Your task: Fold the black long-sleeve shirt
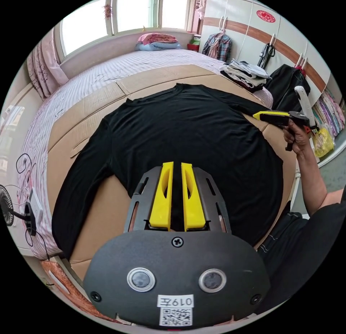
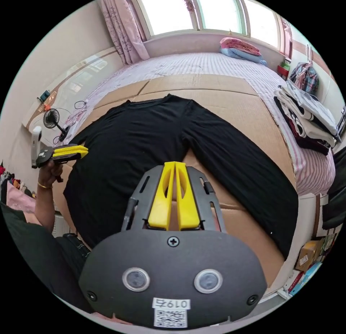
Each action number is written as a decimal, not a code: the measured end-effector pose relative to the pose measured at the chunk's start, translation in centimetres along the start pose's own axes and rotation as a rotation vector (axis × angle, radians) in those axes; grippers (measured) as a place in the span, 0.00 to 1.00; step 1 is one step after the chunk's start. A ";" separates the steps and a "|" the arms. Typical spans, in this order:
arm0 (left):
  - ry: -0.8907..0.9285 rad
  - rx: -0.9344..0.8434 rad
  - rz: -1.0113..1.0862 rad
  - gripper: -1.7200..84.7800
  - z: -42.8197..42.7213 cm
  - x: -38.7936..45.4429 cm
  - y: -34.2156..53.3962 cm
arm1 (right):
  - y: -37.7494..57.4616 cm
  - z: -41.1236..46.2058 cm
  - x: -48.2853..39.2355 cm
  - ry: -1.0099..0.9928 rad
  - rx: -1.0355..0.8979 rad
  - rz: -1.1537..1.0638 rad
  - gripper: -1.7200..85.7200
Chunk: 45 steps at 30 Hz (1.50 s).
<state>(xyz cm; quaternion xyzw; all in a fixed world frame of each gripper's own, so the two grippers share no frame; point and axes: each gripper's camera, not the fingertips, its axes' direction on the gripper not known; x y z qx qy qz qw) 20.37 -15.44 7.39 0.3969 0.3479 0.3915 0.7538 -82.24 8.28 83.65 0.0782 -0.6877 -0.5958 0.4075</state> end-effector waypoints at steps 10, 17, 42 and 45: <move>0.060 0.125 0.102 0.03 1.4 -0.2 -8.7 | -17.2 4.1 -3.3 -0.248 -0.007 -0.523 0.01; -0.047 0.100 0.095 0.04 6.0 -3.9 -18.0 | -29.4 12.9 -3.6 -0.095 -0.182 -0.580 0.08; -0.219 -0.061 0.106 0.09 14.4 -7.2 -30.1 | -43.2 25.7 -3.7 0.119 -0.309 -0.674 0.13; -0.206 -0.055 0.079 0.09 14.8 -7.5 -30.8 | -44.4 26.4 -2.6 0.084 -0.307 -0.624 0.13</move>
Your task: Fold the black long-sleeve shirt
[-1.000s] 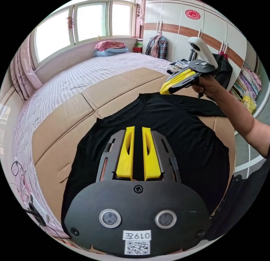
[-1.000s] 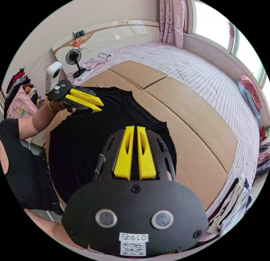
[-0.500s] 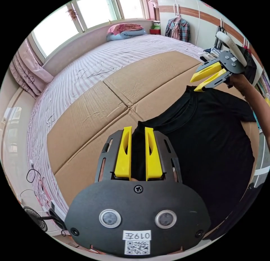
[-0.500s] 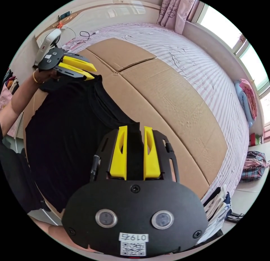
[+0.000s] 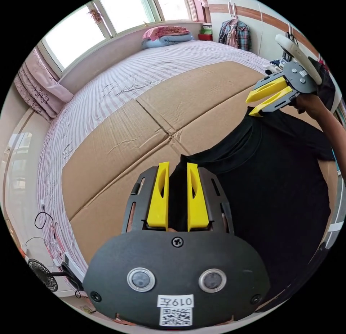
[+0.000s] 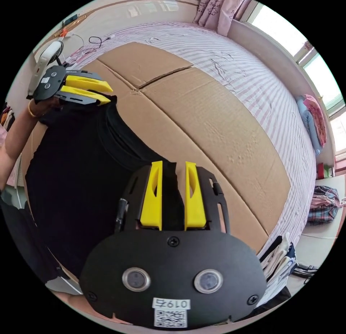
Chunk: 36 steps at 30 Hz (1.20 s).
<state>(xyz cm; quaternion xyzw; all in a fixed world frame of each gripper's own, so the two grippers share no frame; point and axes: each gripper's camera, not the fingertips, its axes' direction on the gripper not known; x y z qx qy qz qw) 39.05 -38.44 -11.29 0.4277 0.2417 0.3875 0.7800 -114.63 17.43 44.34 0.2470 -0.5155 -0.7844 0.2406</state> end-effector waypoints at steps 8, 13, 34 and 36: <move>0.042 -0.006 0.006 0.07 0.8 -0.3 -2.2 | 1.2 -0.6 6.0 -0.215 0.077 0.054 0.13; 0.030 -0.012 0.036 0.04 1.2 0.1 -3.4 | 1.8 0.7 8.5 -0.250 0.020 0.043 0.11; -0.042 -0.026 0.043 0.04 2.2 -0.5 -7.0 | 3.2 3.9 14.4 -0.225 0.019 0.077 0.09; -0.044 -0.027 0.044 0.04 2.3 -0.7 -7.2 | 4.0 3.8 15.4 -0.251 0.024 0.097 0.09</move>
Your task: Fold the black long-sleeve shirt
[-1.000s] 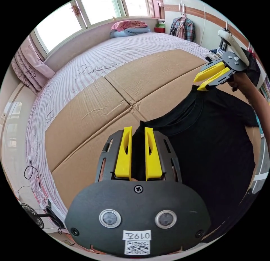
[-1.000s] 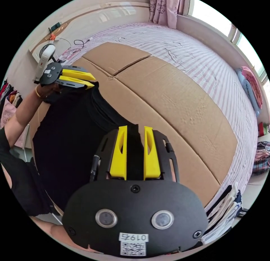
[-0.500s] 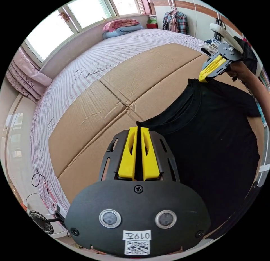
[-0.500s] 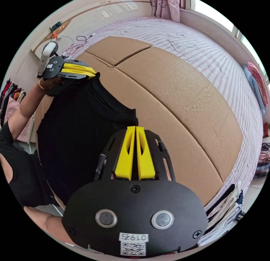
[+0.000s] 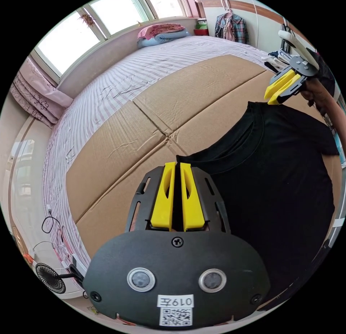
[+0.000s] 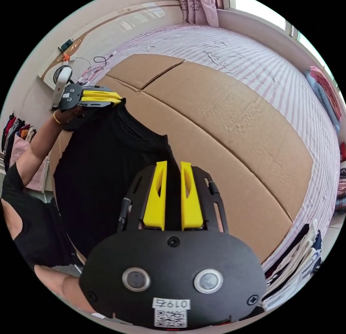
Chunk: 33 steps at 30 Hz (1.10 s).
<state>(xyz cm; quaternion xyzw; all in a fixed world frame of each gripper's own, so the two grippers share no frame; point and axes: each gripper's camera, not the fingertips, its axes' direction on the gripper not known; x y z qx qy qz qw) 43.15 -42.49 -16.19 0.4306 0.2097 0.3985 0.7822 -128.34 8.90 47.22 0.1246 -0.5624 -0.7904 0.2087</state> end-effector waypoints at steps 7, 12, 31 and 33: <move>0.010 0.008 -0.015 0.04 0.3 -0.9 -0.3 | 2.2 0.7 2.8 -0.034 -0.039 0.035 0.09; 0.011 -0.001 -0.015 0.04 0.5 -1.7 -0.7 | 3.0 0.9 3.3 0.011 -0.032 0.040 0.02; 0.163 -0.031 -0.021 0.03 -0.6 -8.1 -1.2 | 8.2 -1.0 4.4 -0.041 0.036 0.173 0.05; 0.175 -0.018 -0.064 0.03 -0.9 -9.1 -0.9 | 8.6 -1.3 3.6 -0.012 0.043 0.166 0.04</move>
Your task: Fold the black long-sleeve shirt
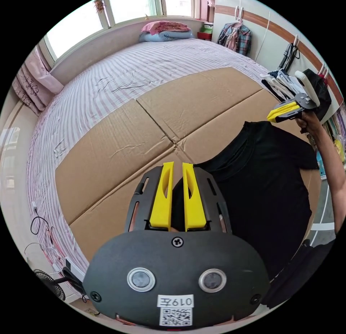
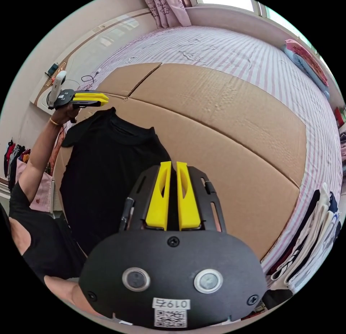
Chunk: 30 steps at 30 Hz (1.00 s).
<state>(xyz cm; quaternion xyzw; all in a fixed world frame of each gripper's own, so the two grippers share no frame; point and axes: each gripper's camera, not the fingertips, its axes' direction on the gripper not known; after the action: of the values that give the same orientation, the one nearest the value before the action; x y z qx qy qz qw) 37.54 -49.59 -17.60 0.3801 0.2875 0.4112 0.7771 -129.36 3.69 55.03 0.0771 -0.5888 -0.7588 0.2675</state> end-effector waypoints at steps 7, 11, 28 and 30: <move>0.014 -0.002 -0.005 0.03 -0.4 -1.3 3.4 | 2.4 -0.8 -2.3 0.210 0.012 0.009 0.01; -0.014 -0.040 -0.014 0.03 -0.1 -2.2 5.5 | 3.8 -1.0 -2.6 0.149 0.036 0.027 0.01; -0.138 -0.039 -0.032 0.03 -0.9 -2.6 11.8 | 9.6 -0.5 -5.9 0.154 -0.005 0.022 0.01; -0.133 -0.011 -0.044 0.03 -1.5 -2.6 12.8 | 10.6 -0.9 -6.4 0.165 0.018 0.033 0.02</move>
<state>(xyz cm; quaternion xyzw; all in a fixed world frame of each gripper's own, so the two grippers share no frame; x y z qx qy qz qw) 29.73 -46.55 -7.48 0.3958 0.2413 0.3694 0.8054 -120.25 4.31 63.39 0.1321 -0.5729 -0.7399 0.3269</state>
